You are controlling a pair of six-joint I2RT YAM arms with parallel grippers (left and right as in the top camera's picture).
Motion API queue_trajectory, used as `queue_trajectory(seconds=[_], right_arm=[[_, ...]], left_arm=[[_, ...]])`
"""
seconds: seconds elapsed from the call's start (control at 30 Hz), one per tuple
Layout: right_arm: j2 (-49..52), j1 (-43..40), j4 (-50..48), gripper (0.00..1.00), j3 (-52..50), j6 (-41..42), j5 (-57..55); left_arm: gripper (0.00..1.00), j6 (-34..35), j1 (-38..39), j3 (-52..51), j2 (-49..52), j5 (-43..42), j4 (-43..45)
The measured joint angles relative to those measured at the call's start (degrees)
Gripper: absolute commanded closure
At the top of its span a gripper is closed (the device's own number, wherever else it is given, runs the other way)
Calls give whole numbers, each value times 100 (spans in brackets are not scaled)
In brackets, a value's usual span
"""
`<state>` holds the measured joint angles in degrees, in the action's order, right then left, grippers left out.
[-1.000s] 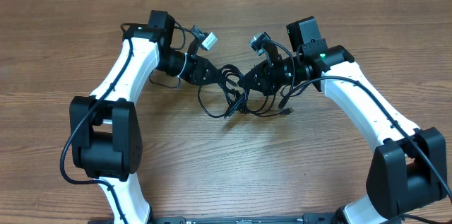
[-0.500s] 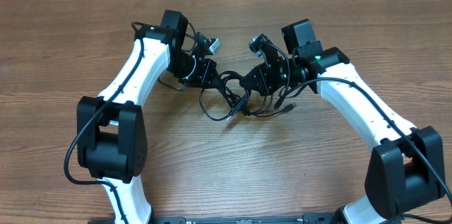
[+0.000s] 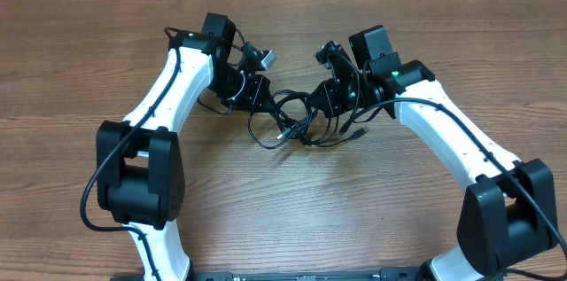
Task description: Untangle cables
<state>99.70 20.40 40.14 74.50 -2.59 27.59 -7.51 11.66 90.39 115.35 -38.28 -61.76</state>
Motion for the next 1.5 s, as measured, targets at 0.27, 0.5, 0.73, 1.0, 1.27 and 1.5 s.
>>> queue_trajectory(seconds=[0.27,0.5,0.73,1.0,1.27,1.5], right_arm=[[0,37,9,96,0,118,-837],[-2,-264,-2,96,2,352,-2328],[-2,-262,-2,87,0,393,-2079],[-2,-236,-55,65,0,411,424],[-2,-225,17,52,0,190,1523],[-2,-192,151,49,2,-350,1663]], left_arm=[[96,-17,-2,9,0,155,-92],[96,-146,-289,-4,4,1005,-308],[96,-197,-275,-4,4,1088,-302],[96,-748,-275,-4,4,-85,-273],[96,-774,-275,-4,4,-632,-227],[96,-776,-275,-4,4,-898,-212]])
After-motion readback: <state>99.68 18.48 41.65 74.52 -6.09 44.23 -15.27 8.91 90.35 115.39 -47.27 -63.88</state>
